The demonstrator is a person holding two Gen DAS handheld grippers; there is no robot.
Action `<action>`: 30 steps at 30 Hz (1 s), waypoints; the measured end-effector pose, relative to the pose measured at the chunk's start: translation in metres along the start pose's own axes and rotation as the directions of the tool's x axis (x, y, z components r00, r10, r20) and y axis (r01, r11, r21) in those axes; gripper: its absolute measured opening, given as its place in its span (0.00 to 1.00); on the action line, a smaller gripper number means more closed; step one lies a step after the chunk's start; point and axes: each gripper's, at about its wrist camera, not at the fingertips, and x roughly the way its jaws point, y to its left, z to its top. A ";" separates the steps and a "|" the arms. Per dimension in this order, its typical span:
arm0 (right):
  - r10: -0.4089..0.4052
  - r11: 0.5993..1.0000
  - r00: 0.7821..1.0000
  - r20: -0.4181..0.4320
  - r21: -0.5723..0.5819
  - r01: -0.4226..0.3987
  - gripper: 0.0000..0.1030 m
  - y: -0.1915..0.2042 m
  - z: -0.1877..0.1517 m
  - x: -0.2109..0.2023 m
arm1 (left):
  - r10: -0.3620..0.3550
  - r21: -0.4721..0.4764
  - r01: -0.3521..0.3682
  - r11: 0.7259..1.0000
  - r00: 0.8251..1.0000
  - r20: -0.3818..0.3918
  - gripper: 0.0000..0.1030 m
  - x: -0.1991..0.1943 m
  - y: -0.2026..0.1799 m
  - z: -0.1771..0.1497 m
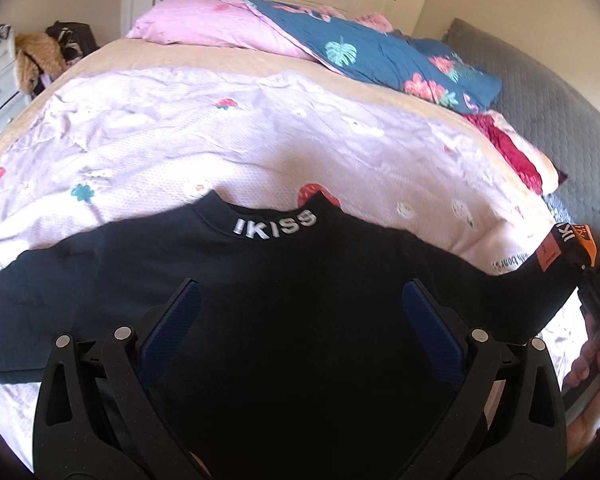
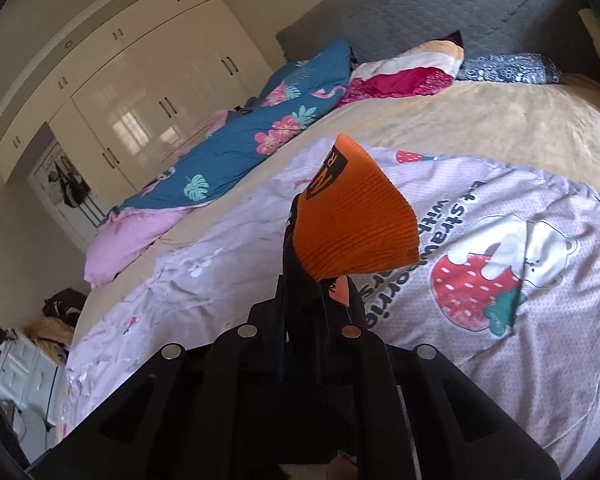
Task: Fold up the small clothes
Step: 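Lift the cuff with the right gripper and lay it across the shirt front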
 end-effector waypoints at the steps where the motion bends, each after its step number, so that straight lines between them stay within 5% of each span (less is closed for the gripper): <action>1: 0.018 1.000 1.000 -0.004 -0.015 -0.018 0.09 0.007 -0.002 0.000 | -0.001 -0.008 0.001 1.000 1.000 0.003 0.92 -0.001 0.002 0.000; 18: 0.169 0.950 0.981 -0.093 -0.250 -0.187 0.09 0.098 -0.048 -0.005 | -0.040 -0.158 0.044 0.986 0.999 0.029 0.92 -0.021 0.053 0.001; 30: 0.178 0.879 0.960 -0.216 -0.403 -0.254 0.11 0.142 -0.099 0.017 | -0.163 -0.254 0.157 0.954 0.987 -0.001 0.92 -0.012 0.074 -0.009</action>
